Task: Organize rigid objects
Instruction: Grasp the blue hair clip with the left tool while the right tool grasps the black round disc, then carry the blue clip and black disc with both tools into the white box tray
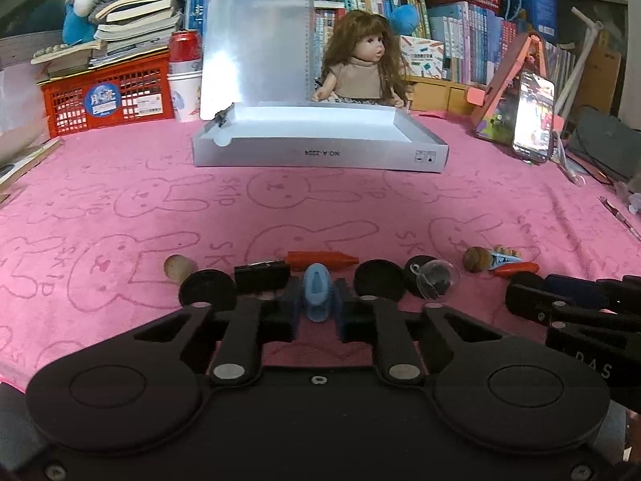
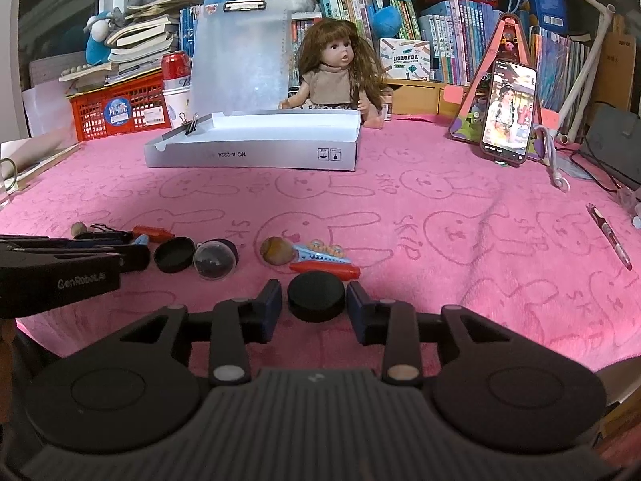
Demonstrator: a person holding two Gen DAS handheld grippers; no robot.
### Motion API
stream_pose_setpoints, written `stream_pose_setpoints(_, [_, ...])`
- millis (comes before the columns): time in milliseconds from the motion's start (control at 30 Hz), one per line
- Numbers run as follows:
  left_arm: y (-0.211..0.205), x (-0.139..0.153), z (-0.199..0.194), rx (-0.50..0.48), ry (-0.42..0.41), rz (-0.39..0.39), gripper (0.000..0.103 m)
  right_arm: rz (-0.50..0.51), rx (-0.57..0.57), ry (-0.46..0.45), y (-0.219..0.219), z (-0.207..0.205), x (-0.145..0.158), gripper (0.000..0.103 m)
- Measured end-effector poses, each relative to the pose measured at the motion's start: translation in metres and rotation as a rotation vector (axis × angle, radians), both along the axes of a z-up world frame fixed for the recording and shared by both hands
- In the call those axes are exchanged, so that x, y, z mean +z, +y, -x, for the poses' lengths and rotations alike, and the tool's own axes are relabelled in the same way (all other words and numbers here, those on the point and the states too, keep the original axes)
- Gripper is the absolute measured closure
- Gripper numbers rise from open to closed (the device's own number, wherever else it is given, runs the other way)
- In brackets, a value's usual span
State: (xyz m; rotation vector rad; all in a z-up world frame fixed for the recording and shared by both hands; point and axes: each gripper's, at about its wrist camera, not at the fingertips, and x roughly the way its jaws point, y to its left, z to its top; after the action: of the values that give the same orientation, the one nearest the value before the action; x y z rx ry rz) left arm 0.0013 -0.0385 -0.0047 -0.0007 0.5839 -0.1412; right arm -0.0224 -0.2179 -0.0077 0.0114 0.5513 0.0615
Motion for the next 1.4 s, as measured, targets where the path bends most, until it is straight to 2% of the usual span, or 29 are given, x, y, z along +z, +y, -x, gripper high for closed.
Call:
stream_pose_setpoints(100, [0.0, -0.001, 0.005, -0.007, -0.008, -0.005, 0.087, 0.018, 0.004, -0.005, 0.001, 0.0, -0.001, 0.05])
stream_pose_setpoints(200, [0.0, -0.001, 0.01, -0.009, -0.017, -0.013, 0.087, 0.023, 0.008, -0.007, 0.003, 0.001, 0.0, 0.066])
stream_pose_setpoints(467, [0.002, 0.009, 0.02, -0.026, -0.032, 0.004, 0.087, 0.005, 0.024, -0.009, 0.003, 0.003, 0.006, 0.067])
stream_pose_setpoints(700, [0.007, 0.03, 0.018, -0.04, -0.053, 0.041, 0.087, -0.023, 0.041, -0.035, 0.003, -0.001, 0.019, 0.066])
stream_pose_setpoints(1067, [0.008, 0.063, -0.013, -0.048, -0.08, 0.053, 0.087, -0.06, 0.027, -0.051, 0.001, -0.032, 0.04, 0.066])
stream_pose_setpoints(1400, [0.007, 0.08, -0.048, -0.062, -0.082, 0.054, 0.088, -0.086, 0.028, -0.055, -0.003, -0.062, 0.054, 0.066])
